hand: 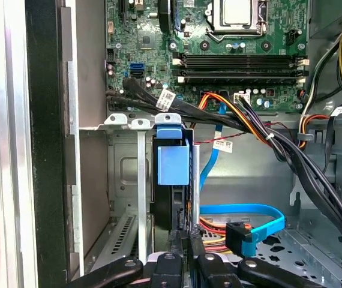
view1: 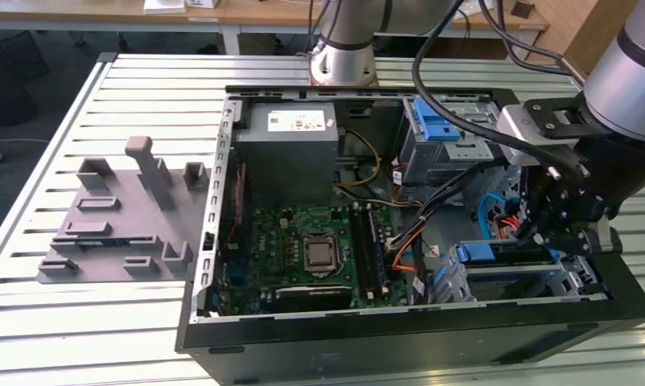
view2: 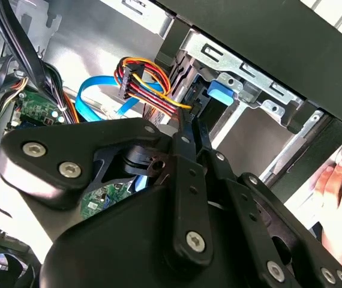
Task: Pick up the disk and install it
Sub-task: 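Insert the first disk wire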
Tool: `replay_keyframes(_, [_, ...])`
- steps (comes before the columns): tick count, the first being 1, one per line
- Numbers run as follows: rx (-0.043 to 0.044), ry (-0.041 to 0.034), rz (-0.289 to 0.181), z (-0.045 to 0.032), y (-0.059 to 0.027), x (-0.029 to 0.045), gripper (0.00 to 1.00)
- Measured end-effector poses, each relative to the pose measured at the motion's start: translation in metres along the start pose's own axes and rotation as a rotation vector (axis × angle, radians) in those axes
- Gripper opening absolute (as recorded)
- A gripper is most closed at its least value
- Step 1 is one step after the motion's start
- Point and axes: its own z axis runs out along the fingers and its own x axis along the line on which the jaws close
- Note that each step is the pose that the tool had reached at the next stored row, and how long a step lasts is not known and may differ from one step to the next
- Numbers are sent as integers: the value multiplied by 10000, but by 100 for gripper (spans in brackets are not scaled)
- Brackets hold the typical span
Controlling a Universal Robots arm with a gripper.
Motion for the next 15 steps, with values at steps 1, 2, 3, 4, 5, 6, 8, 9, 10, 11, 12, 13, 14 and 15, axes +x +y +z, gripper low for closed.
replay_keyframes(1, [-1, 0, 0, 2, 0, 0, 16])
replay_keyframes(2, [-2, -1, 1, 5, -1, 0, 16])
replay_keyframes(3, [-4, -1, 0, 6, -2, 0, 16])
replay_keyframes(4, [-6, -2, 0, 9, -4, 0, 16])
replay_keyframes(5, [-9, -3, 0, 11, -6, 0, 16])
replay_keyframes(6, [-18, -9, 0, 16, -11, 0, 17])
replay_keyframes(8, [-47, -5, 0, 18, -21, -1, 24])
replay_keyframes(9, [-51, -6, 0, 17, -21, -1, 24])
replay_keyframes(10, [-52, -8, 1, 17, -21, -1, 24])
replay_keyframes(11, [-52, -10, 2, 14, -21, 0, 24])
replay_keyframes(12, [-52, -16, 2, 7, -22, 0, 24])
replay_keyframes(13, [-53, -31, 3, 0, -22, 0, 24])
replay_keyframes(14, [-53, -41, 3, -10, -23, -1, 24])
replay_keyframes(15, [-53, -52, 3, -21, -24, -1, 24])
